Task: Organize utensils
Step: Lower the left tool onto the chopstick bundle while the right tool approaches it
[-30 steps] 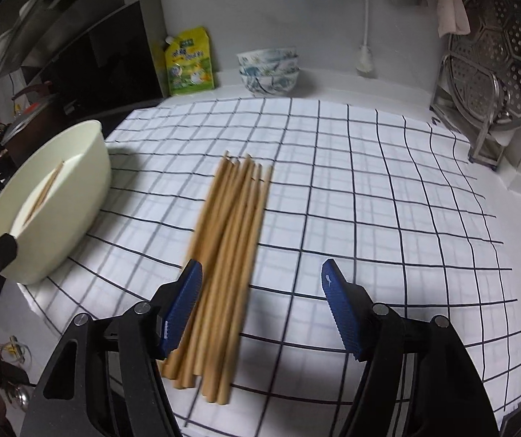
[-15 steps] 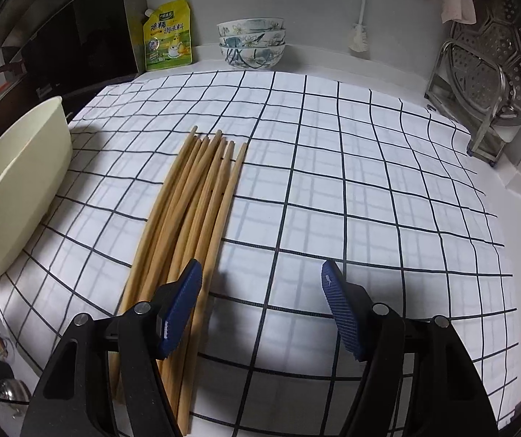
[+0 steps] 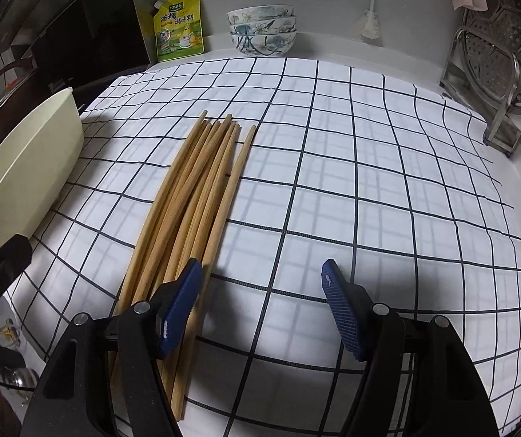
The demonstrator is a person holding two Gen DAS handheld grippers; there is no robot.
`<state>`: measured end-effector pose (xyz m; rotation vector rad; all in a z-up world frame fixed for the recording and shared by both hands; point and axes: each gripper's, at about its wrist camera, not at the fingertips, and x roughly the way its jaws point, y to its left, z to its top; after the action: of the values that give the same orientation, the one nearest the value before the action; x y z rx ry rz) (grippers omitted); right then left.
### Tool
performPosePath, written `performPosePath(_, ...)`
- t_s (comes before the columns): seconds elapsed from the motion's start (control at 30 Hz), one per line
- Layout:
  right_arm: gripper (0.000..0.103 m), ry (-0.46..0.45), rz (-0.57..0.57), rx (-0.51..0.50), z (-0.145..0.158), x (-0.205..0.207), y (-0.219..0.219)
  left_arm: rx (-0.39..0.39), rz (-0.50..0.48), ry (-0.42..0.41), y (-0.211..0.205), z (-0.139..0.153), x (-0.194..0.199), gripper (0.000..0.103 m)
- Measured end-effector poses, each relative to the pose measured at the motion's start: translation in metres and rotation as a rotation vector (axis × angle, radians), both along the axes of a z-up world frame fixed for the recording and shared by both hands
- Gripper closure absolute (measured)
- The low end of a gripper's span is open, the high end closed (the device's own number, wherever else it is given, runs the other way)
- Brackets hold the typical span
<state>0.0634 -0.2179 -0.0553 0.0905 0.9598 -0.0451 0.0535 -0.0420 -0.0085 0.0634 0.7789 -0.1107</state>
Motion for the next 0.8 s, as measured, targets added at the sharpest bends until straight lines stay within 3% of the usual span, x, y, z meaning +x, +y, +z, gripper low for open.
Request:
performPosePath(0.37,0.038,0.02,0.013,-0.009,0.002,-0.001,0.004,0.047,-0.019,0.011,-0.015,-0.007,-0.002,0.006)
performPosePath(0.8,0.037,0.025,-0.007,0.006,-0.001,-0.001,-0.008,0.051,-0.018,0.027,-0.016,-0.011,0.0,0.006)
